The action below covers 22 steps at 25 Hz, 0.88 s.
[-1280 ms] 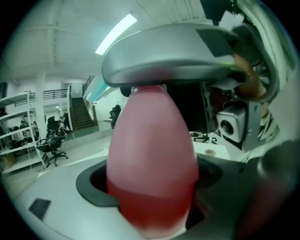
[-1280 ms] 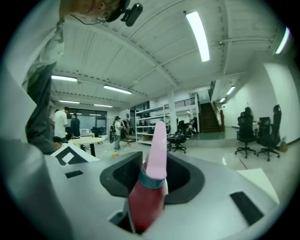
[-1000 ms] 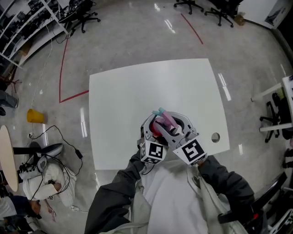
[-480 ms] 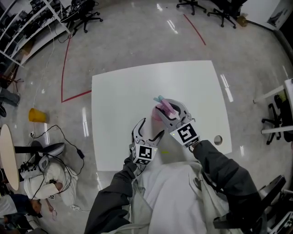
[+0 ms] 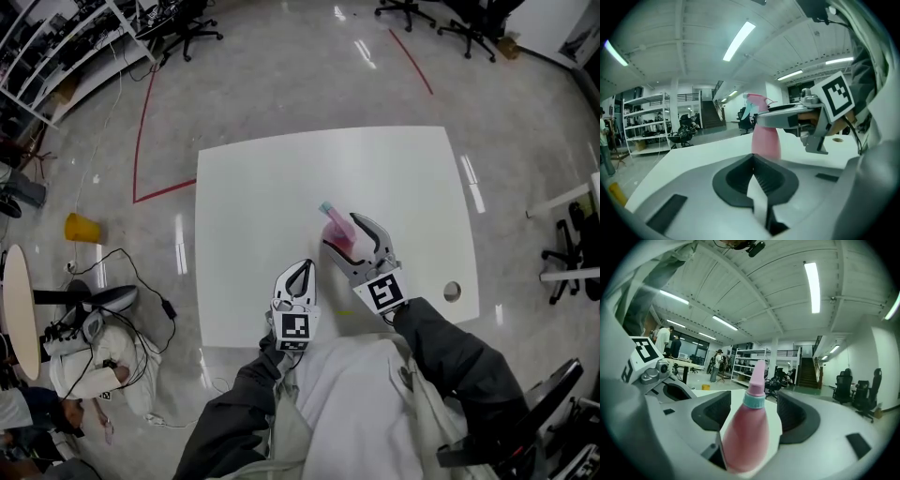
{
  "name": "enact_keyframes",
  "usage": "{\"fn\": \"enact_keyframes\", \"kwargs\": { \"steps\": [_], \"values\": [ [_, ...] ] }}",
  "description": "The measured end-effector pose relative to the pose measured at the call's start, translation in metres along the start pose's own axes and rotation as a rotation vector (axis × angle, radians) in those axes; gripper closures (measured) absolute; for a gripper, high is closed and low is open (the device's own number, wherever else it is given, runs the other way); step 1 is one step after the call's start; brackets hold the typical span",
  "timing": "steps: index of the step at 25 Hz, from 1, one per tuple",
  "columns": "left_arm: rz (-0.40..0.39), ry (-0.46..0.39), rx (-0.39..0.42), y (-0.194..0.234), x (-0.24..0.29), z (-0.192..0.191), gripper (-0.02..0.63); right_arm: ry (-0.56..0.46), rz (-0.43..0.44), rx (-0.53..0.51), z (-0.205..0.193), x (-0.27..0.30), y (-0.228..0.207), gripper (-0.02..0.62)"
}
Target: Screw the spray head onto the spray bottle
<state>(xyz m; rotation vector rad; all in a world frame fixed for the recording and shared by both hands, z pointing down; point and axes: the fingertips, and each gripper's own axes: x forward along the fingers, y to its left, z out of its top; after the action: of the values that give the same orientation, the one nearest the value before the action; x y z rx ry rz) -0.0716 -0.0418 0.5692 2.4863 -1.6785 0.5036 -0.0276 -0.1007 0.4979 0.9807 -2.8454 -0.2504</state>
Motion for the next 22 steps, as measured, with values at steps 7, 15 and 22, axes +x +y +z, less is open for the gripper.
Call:
{"fn": "enact_keyframes", "kwargs": {
  "steps": [7,15,22],
  "values": [
    [0.013,0.012,-0.106,0.004,-0.003,-0.007,0.601,0.191,-0.096,0.014,-0.047,-0.063,-0.015,0.315],
    [-0.052,0.070,-0.103,-0.023,-0.003,-0.020,0.601,0.290,-0.137,0.045,-0.063,-0.094,-0.008,0.601],
    [-0.082,0.093,-0.080,-0.034,0.000,-0.025,0.601,0.302,-0.154,0.077,-0.070,-0.097,-0.011,0.601]
  ]
}}
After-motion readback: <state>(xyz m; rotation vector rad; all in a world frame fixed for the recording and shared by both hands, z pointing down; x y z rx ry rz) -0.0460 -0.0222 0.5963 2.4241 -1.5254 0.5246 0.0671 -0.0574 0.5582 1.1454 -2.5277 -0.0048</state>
